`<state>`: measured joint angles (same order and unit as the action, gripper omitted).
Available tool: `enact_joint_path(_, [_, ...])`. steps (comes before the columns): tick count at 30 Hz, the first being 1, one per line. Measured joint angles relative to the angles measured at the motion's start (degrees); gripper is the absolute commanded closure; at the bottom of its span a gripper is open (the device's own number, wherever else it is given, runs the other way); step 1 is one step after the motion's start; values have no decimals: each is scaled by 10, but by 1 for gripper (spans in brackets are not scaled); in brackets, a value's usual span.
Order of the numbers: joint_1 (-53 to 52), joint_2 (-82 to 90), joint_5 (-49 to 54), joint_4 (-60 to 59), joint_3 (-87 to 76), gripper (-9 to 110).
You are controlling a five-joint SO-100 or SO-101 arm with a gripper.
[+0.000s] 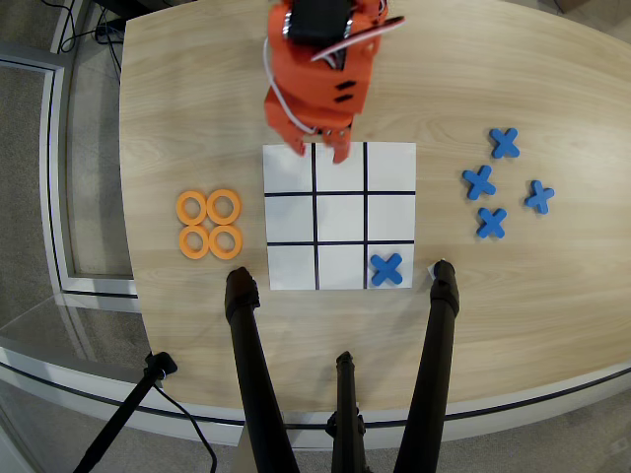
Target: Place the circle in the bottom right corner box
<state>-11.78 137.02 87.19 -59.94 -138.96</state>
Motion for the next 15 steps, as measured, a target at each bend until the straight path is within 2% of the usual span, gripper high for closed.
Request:
enact_joint_path(5, [-37,-129,0,20,100,79])
enact_joint_path(15, [-107,-308,17,127,186,79])
